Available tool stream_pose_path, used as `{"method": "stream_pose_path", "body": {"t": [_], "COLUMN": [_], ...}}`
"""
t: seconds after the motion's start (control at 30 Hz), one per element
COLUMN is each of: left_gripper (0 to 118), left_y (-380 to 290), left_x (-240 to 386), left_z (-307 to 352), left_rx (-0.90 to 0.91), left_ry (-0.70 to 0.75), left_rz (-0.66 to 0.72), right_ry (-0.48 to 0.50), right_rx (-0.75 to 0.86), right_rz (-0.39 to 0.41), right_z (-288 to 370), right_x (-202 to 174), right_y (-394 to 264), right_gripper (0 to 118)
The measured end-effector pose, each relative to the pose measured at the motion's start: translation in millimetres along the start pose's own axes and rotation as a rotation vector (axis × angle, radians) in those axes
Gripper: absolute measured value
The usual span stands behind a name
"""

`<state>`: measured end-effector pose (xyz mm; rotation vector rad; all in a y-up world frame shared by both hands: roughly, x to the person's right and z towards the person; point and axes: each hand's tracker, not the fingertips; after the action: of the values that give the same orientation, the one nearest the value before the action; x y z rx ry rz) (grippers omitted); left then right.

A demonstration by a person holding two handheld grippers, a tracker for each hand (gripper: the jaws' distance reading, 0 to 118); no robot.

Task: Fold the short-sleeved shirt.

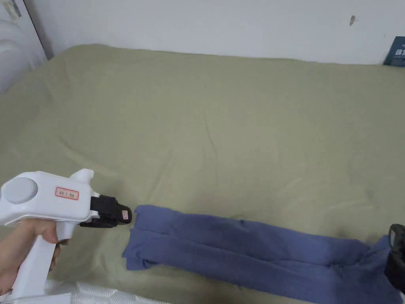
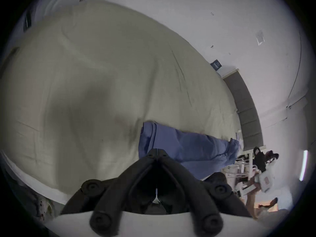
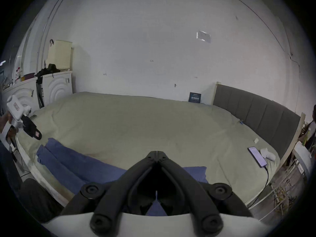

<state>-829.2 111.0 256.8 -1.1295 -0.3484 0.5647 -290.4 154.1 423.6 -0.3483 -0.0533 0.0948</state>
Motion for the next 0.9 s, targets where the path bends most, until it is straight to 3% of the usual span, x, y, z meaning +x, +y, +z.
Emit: {"method": "stream_pose_path", "body": {"t": [0.1,0.13,0.17,0.2,0.23,0.27,0.5,0.6,0.73,0.8,0.83,0.87,0.9], "left_gripper": [0,7,41,84,114,115,115,115,111,93,69,12,6], "left_y": [7.5,9.7,10.8,12.2,13.3,4.9,10.7,5.1,1.6,-4.8,-7.5,-9.5,-14.7], "left_x": [-8.2,-17.1,-18.3,-19.6,-21.6,-12.1,-37.0,-33.3,-28.2,-25.5,-26.7,-26.7,-26.1], "left_z": [-11.7,-14.9,-17.6,-20.9,-27.4,-22.8,-66.3,-59.7,-63.9,-61.0,-60.5,-63.2,-69.9], "left_rx": [-0.039,-0.052,-0.039,-0.034,-0.043,-0.082,-0.128,-0.106,-0.113,-0.109,-0.113,-0.124,-0.138], "left_ry": [-0.053,-0.075,-0.082,-0.094,-0.123,-0.151,-0.234,-0.301,-0.299,-0.296,-0.265,-0.224,-0.174], "left_rz": [0.01,0.007,0.001,-0.002,0.008,0.012,0.065,0.149,0.131,0.146,0.159,0.165,0.17], "right_ry": [0.003,0.003,0.011,0.012,0.013,0.014,0.051,0.073,0.081,0.085,0.088,0.087,0.088], "right_rx": [0.008,0.011,0.011,0.008,0.01,0.009,-0.018,-0.037,-0.047,-0.049,-0.046,-0.044,-0.042], "right_rz": [0.026,0.027,0.028,0.032,0.045,0.049,0.038,0.021,0.013,0.005,0.001,-0.001,-0.004], "right_z": [4.5,6.0,7.0,7.6,6.7,7.5,13.9,17.0,17.8,18.2,19.1,19.9,19.6], "right_x": [-16.5,-19.6,-22.5,-26.0,-30.5,-32.9,-50.4,-53.5,-56.0,-55.3,-54.7,-54.4,-53.4], "right_y": [-2.9,-3.8,-3.9,-4.0,-5.6,-5.8,-9.5,-11.9,-12.6,-11.5,-10.7,-9.8,-8.8], "right_gripper": [0,0,0,0,0,0,0,0,0,0,0,0,0]}}
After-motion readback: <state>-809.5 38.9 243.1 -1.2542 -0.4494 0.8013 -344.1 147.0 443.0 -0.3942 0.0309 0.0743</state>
